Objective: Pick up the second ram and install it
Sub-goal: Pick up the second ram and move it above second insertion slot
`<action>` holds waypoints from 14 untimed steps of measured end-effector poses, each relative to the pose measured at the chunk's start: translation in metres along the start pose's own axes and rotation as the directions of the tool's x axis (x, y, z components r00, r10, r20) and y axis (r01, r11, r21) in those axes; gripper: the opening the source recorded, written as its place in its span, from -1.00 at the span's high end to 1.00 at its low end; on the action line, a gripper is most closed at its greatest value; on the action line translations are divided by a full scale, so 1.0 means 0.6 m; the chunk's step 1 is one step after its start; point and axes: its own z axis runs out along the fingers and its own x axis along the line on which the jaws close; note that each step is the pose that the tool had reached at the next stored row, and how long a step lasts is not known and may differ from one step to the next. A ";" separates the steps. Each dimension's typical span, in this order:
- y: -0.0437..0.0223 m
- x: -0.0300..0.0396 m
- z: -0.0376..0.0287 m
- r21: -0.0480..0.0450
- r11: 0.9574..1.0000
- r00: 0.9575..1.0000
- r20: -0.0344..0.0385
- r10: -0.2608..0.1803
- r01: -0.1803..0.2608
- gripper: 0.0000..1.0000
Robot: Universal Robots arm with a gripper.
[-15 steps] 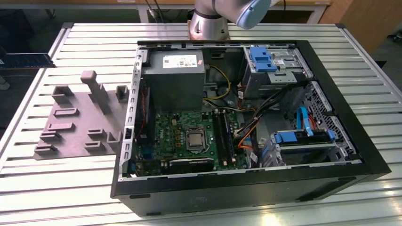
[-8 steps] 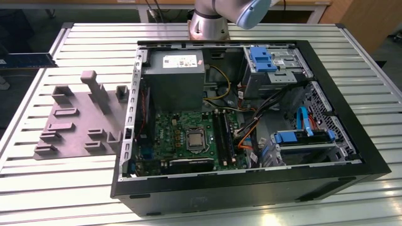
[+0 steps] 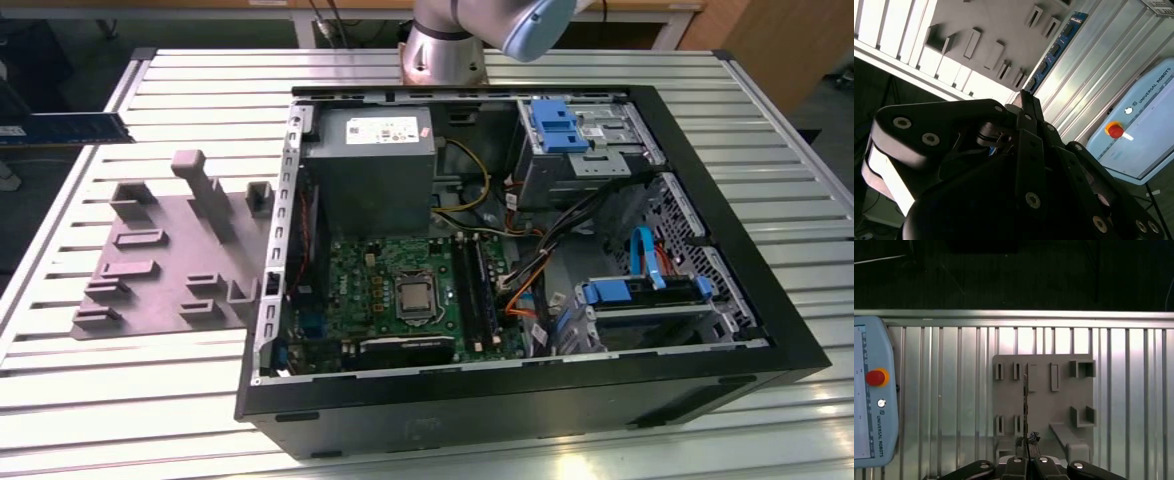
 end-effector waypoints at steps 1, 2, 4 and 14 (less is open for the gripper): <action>-0.002 0.000 0.000 0.000 1.000 1.000 0.000 0.000 0.000 0.76; -0.004 0.000 0.000 0.000 1.000 1.000 0.000 0.000 0.000 0.76; -0.008 0.000 0.000 0.000 1.000 1.000 0.000 0.000 0.000 0.76; -0.036 0.000 0.000 0.000 1.000 1.000 0.000 0.000 0.000 0.76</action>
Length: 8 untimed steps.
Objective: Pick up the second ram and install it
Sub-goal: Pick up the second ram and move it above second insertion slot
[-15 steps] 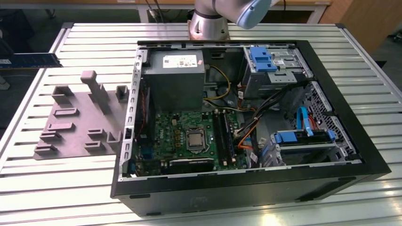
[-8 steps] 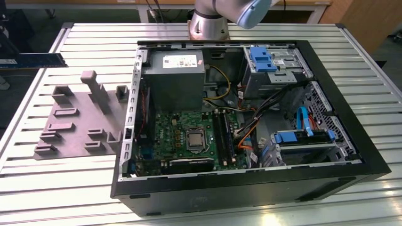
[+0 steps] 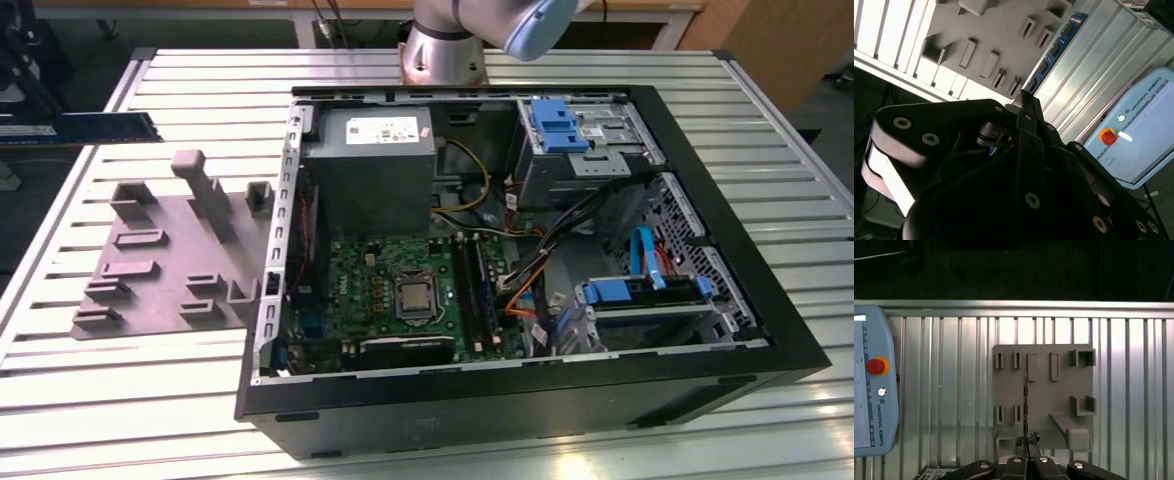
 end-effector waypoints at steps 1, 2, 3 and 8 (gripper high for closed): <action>-0.003 0.000 0.000 0.000 1.000 1.000 0.000 0.000 0.000 0.76; -0.007 0.000 0.000 0.000 1.000 1.000 0.000 0.000 0.000 0.76; -0.010 0.000 0.000 0.000 1.000 1.000 0.000 0.000 0.000 0.76; -0.026 0.000 0.000 0.000 1.000 1.000 0.000 0.000 0.000 0.76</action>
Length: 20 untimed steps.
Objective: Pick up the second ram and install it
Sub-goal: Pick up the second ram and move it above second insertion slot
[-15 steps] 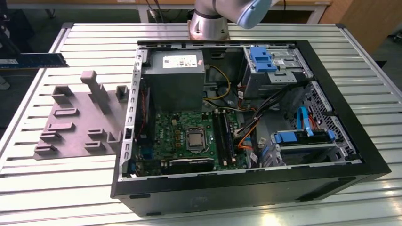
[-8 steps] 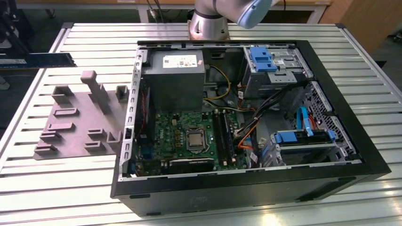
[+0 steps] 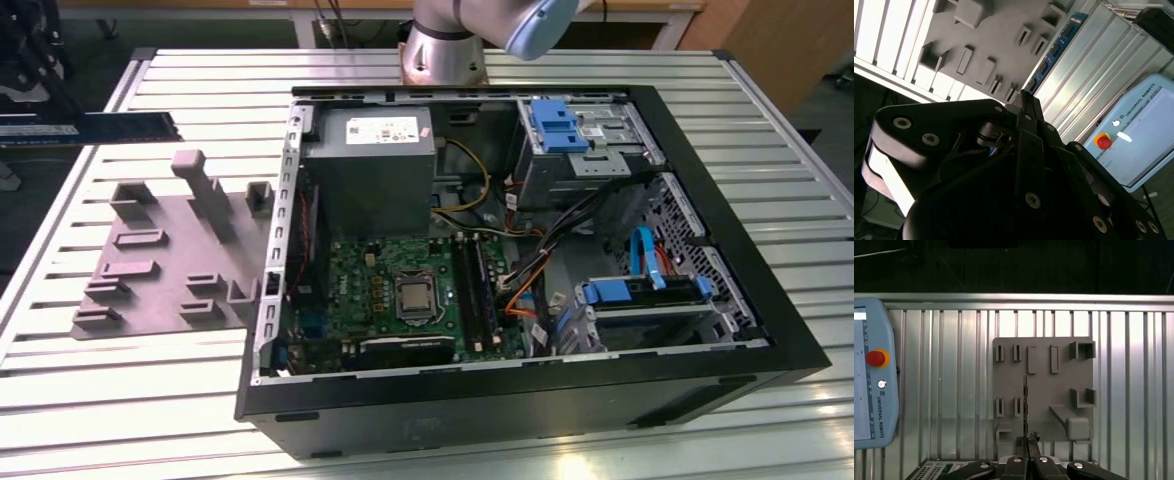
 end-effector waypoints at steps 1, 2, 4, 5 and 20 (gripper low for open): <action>-0.004 0.000 0.000 0.000 1.000 1.000 0.000 0.000 0.000 0.76; -0.008 0.000 0.000 0.000 1.000 1.000 0.000 0.000 0.000 0.76; -0.015 0.000 0.000 0.000 1.000 1.000 0.000 0.000 0.000 0.76; -0.019 0.000 0.000 0.000 1.000 1.000 0.000 0.000 0.000 0.76; -0.076 -0.001 -0.001 0.000 1.000 1.000 0.000 0.000 0.000 0.76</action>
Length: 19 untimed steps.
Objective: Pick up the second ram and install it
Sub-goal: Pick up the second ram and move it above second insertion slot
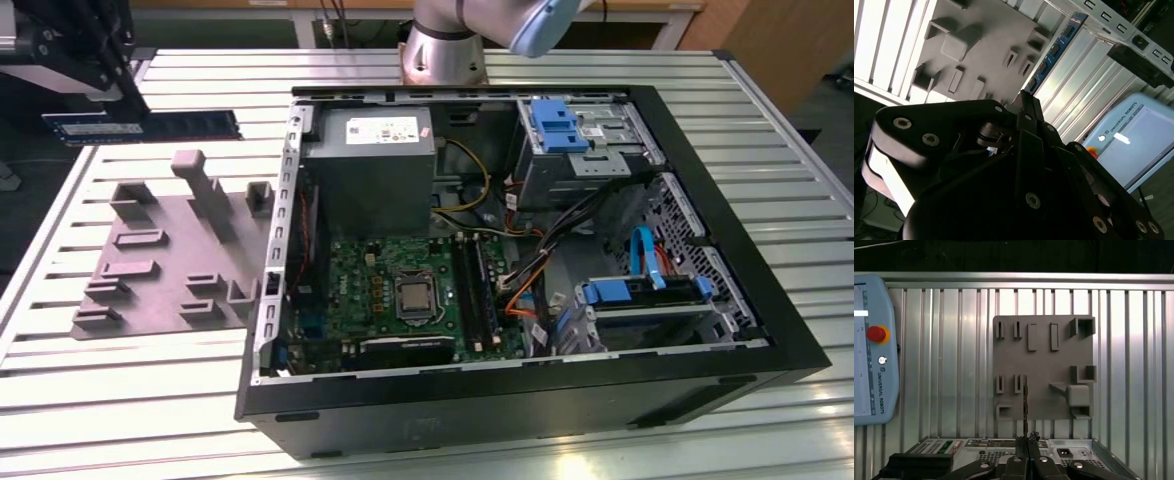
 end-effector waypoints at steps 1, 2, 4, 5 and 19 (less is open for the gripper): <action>-0.004 0.000 0.000 0.000 1.000 1.000 0.000 0.000 0.000 0.76; -0.008 0.000 0.000 0.000 1.000 1.000 0.000 0.000 0.000 0.76; -0.015 0.000 0.000 0.000 1.000 1.000 0.000 0.000 0.000 0.76; -0.019 0.000 0.000 0.000 1.000 1.000 0.000 0.000 0.000 0.76; -0.085 -0.001 -0.001 0.000 1.000 1.000 0.000 0.000 0.000 0.76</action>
